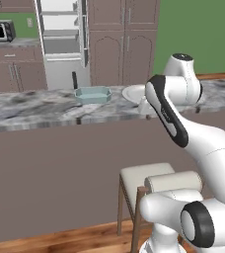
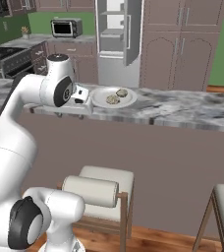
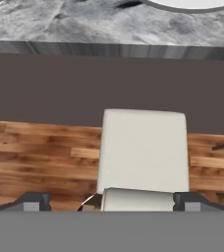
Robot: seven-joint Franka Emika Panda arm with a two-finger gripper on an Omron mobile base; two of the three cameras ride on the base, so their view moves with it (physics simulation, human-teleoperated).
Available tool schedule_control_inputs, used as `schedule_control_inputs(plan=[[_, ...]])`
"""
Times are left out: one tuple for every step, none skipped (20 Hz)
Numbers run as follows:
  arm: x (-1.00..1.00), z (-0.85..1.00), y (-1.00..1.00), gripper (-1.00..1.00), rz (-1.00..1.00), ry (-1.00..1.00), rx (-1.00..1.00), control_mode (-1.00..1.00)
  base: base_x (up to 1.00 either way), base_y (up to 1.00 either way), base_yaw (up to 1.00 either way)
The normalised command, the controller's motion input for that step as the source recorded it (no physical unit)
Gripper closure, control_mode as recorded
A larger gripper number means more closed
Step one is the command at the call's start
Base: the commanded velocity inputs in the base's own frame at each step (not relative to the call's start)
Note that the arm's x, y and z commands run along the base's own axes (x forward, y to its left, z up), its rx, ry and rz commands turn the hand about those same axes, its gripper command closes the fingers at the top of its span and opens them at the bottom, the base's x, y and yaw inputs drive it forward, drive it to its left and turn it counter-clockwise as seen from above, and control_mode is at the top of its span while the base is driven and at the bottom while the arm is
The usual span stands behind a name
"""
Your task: Place two dumplings into each of the tupperware containers and then place the containers in the fridge.
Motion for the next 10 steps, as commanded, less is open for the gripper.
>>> schedule_control_inputs(plan=[[0.21,0.11,0.0,-1.0,0.0,0.0,0.0,-1.0,0.0,0.0,0.0],[0.4,0.32,-0.07,-1.0,0.0,0.0,0.0,-1.0,0.0,0.0,0.0],[0.4,0.61,-0.01,-1.0,0.0,0.0,0.0,-1.0,0.0,0.0,0.0],[0.51,0.8,-0.17,-1.0,0.0,0.0,0.0,-1.0,0.0,0.0,0.0],[0.4,0.93,-0.19,-1.0,-0.03,0.0,0.0,-1.0,0.0,0.0,0.0],[0.31,1.0,-0.16,-1.0,-0.05,0.0,0.0,-1.0,0.0,0.0,0.0],[0.11,1.0,-0.26,-1.0,-0.04,0.0,0.0,-1.0,0.0,0.0,0.0],[0.0,1.0,-0.36,-1.0,-0.03,0.0,0.0,-1.0,0.0,0.0,0.0],[0.0,1.0,-0.37,-1.0,-0.03,0.0,0.0,-1.0,0.0,0.0,0.0],[0.09,1.0,-0.43,-1.0,-0.07,0.0,0.0,-1.0,0.0,0.0,0.0]])
